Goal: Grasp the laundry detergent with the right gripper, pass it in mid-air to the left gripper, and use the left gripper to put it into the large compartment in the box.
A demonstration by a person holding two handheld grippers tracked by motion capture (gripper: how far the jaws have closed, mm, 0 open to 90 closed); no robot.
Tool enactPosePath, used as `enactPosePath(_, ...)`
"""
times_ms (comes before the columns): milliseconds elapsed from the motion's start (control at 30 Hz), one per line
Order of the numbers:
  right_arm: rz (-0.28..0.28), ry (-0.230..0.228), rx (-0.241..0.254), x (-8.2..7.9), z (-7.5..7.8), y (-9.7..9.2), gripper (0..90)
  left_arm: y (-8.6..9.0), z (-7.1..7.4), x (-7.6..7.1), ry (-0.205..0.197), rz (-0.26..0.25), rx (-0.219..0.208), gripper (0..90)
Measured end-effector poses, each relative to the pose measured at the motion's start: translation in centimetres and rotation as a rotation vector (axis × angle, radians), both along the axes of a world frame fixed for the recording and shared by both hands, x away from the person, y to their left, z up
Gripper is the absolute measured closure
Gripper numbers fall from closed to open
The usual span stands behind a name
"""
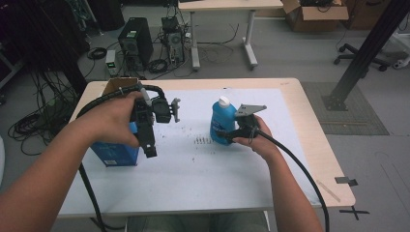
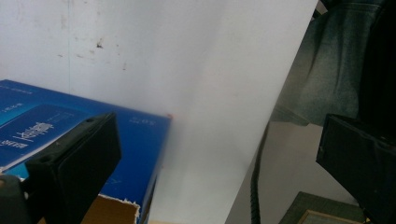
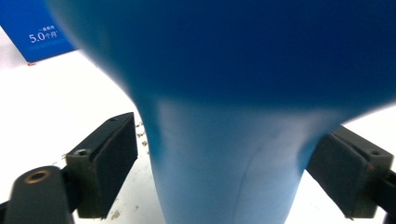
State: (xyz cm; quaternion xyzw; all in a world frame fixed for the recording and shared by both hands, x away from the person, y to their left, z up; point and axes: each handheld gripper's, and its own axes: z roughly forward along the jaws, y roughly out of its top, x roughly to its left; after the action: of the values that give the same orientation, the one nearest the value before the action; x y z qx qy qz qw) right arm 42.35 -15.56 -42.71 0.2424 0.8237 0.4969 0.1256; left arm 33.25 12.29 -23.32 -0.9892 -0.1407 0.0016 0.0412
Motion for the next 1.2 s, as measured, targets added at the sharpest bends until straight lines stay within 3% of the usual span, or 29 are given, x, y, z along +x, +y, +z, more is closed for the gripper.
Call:
enactPosePath(667,0.010,-0.013,0.006,-0.05,0.10,0.12,22.8,-0.15,0.00,0.08,-0.001,0.003,0.007,0.4)
enactPosePath(933,0.017,-0.004,-0.001,0.01,0.04,0.09,31.3,-0.13,-0.10,0.17,0.000,0.007,0.008,0.4)
enactPosePath(1033,0.022,-0.011,-0.004,-0.03,-0.01,0.19,38.3,-0.18,-0.14,0.17,0.003,0.007,0.008,0.4)
enactPosePath(1200,0.008,-0.028,-0.013,-0.08,-0.13,0.28,42.5,-0.28,-0.16,0.22,0.002,0.006,0.008,0.4)
